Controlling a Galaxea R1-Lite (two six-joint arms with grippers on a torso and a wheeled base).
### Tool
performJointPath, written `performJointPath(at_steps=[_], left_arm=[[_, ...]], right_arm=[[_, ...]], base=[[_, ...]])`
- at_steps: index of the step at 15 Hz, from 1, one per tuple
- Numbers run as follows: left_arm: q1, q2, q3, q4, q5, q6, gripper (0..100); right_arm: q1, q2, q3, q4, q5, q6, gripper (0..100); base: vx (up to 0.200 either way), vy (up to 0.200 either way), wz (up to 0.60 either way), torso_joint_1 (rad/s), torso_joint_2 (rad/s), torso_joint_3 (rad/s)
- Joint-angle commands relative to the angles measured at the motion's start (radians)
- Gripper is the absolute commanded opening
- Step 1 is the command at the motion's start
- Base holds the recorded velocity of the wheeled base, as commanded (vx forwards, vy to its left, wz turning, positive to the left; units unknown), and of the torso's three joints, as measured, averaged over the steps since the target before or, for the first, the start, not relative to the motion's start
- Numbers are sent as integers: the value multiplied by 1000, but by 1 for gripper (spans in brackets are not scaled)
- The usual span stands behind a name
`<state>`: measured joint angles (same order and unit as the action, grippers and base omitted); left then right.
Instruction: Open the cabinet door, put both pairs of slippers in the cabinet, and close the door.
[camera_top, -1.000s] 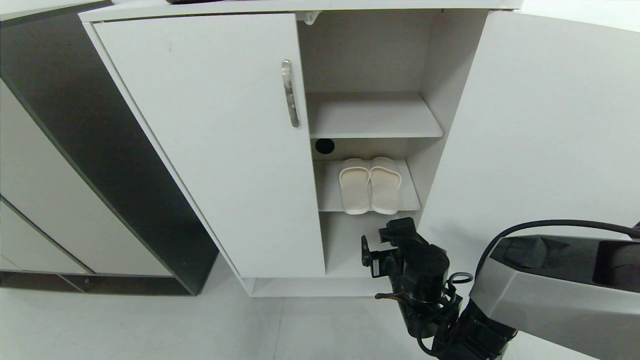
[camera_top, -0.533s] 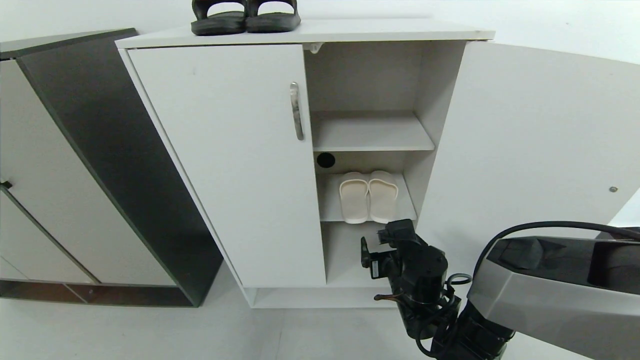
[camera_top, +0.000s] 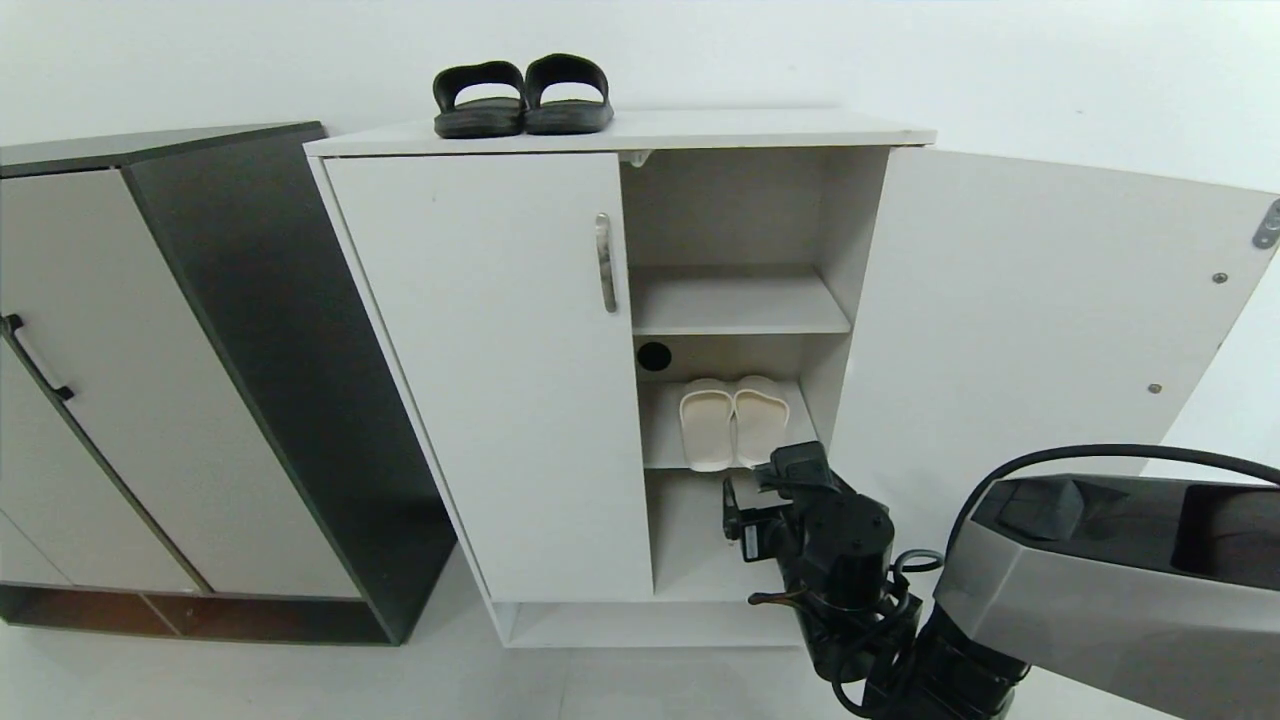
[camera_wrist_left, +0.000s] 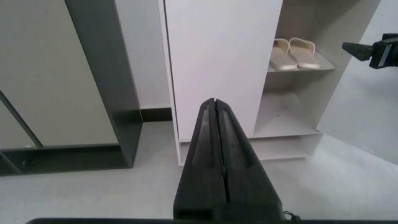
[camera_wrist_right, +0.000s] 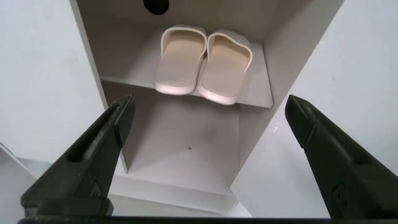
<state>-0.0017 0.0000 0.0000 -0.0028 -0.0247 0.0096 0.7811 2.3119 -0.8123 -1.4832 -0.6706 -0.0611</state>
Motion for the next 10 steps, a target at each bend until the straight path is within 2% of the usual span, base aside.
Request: performJointPath(at_steps=[1, 8, 10], left_arm=[[0, 2, 0, 0, 0, 0, 0], [0, 2, 0, 0, 0, -2, 0], [0, 2, 0, 0, 0, -2, 0]], right_arm=[[0, 3, 7, 0, 0, 0, 100], [-14, 11, 9, 1, 6, 0, 100], [-16, 11, 13, 1, 8, 0, 100]], base=[[0, 0, 0, 0, 0, 0], [0, 0, 0, 0, 0, 0], [0, 200, 0, 0, 2, 5]])
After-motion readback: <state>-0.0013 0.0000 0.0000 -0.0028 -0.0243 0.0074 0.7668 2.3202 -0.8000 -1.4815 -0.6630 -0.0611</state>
